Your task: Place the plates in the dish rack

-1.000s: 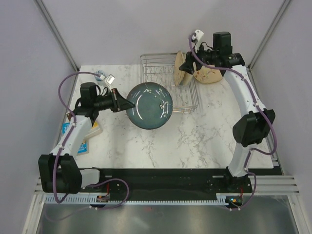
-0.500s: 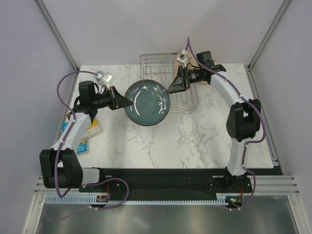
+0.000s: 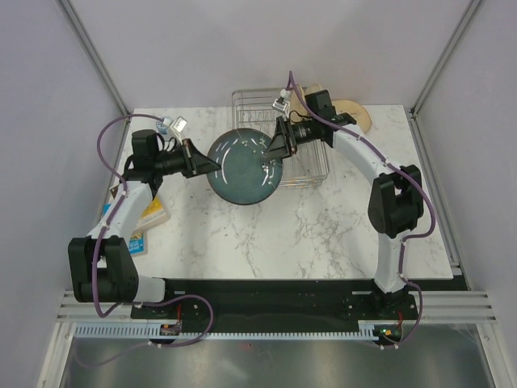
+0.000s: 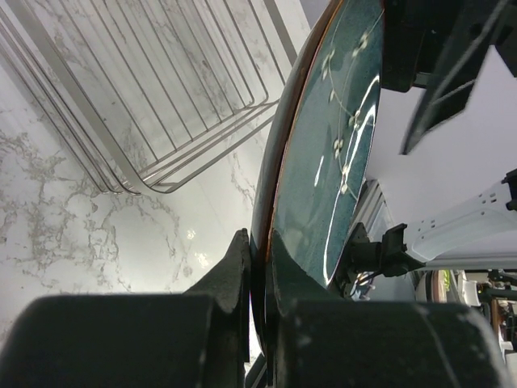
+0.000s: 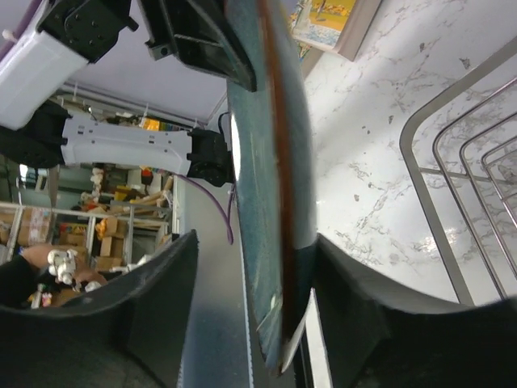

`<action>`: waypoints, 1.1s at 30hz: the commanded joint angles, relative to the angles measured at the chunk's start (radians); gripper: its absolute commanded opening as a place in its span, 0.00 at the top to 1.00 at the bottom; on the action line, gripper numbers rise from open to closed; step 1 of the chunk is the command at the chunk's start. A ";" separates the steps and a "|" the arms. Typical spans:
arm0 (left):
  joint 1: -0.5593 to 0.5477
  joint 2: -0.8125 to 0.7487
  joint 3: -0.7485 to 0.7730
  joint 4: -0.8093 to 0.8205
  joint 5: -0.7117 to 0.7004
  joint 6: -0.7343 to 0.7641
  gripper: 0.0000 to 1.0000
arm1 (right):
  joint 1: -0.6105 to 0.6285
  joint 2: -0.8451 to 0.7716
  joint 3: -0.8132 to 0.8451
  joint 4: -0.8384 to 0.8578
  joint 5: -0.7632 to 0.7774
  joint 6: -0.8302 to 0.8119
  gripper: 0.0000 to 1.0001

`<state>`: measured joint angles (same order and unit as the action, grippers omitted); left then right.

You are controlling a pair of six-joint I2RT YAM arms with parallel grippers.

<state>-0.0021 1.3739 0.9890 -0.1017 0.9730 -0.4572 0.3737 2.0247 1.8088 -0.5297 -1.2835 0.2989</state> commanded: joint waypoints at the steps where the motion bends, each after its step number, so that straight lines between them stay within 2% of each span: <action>1: 0.001 -0.025 0.042 0.135 0.082 -0.077 0.98 | 0.027 -0.011 -0.003 0.023 -0.011 -0.006 0.43; 2: 0.001 -0.027 0.036 0.135 0.082 -0.074 0.98 | 0.028 -0.008 0.000 0.025 -0.007 -0.007 0.48; 3: 0.001 -0.029 0.031 0.135 0.076 -0.075 0.98 | 0.027 -0.004 0.004 0.023 -0.005 -0.007 0.62; 5: -0.001 -0.038 0.017 0.135 0.063 -0.075 0.98 | 0.024 -0.006 0.018 0.022 0.009 -0.007 0.81; 6: 0.001 -0.041 0.013 0.135 0.040 -0.075 0.98 | 0.015 -0.011 0.024 0.022 0.019 -0.001 1.00; 8: -0.001 -0.056 0.004 0.120 -0.043 -0.051 0.96 | -0.002 -0.040 0.038 0.010 0.065 -0.004 1.00; 9: 0.001 -0.062 0.002 0.111 -0.095 -0.037 0.88 | -0.021 -0.058 0.052 -0.015 0.093 -0.042 1.00; 10: 0.001 -0.070 0.005 0.055 -0.161 -0.015 0.63 | -0.030 -0.064 0.128 -0.065 0.198 -0.096 1.00; 11: 0.001 -0.079 0.011 0.031 -0.237 0.023 0.54 | -0.035 -0.067 0.183 -0.198 0.275 -0.154 1.00; 12: 0.001 -0.081 0.017 0.008 -0.360 0.049 0.47 | -0.035 -0.076 0.240 -0.254 0.352 -0.215 1.00; 13: 0.001 -0.079 0.028 -0.007 -0.397 0.084 0.40 | -0.029 -0.086 0.333 -0.291 0.437 -0.319 1.00; 14: 0.001 -0.075 0.033 -0.030 -0.430 0.147 0.38 | -0.021 -0.098 0.360 -0.293 0.627 -0.343 1.00; 16: -0.001 -0.046 0.043 -0.050 -0.522 0.184 0.37 | 0.008 -0.150 0.357 -0.232 0.802 -0.374 1.00; 17: 0.001 -0.033 0.043 -0.058 -0.552 0.189 0.36 | 0.022 -0.168 0.337 -0.143 0.979 -0.382 1.00; 18: 0.001 -0.013 0.042 -0.056 -0.598 0.186 0.39 | 0.052 -0.202 0.314 -0.098 1.086 -0.385 1.00; 20: -0.002 0.016 0.046 -0.055 -0.615 0.187 0.54 | 0.092 -0.237 0.215 0.073 1.307 -0.342 1.00; 21: -0.009 0.028 0.049 -0.055 -0.626 0.192 0.64 | 0.122 -0.263 0.183 0.132 1.483 -0.334 1.00; 22: -0.018 0.048 0.053 -0.052 -0.634 0.192 0.90 | 0.135 -0.271 0.125 0.186 1.528 -0.333 1.00; 23: -0.025 0.051 0.051 -0.046 -0.642 0.196 0.97 | 0.145 -0.277 0.100 0.279 1.573 -0.331 1.00; 27: -0.107 0.056 0.034 -0.018 -0.752 0.258 0.98 | 0.203 -0.204 0.118 0.364 1.729 -0.343 1.00; 30: -0.197 0.077 0.020 -0.003 -0.852 0.316 0.98 | 0.257 -0.099 0.234 0.369 1.942 -0.371 1.00; 33: -0.231 0.109 0.014 0.028 -0.872 0.310 0.98 | 0.290 -0.003 0.343 0.384 2.049 -0.391 1.00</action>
<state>-0.1921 1.4494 1.0065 -0.1329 0.2062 -0.2214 0.6243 1.9442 1.9930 -0.3748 0.4866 -0.0685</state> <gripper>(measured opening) 0.026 0.155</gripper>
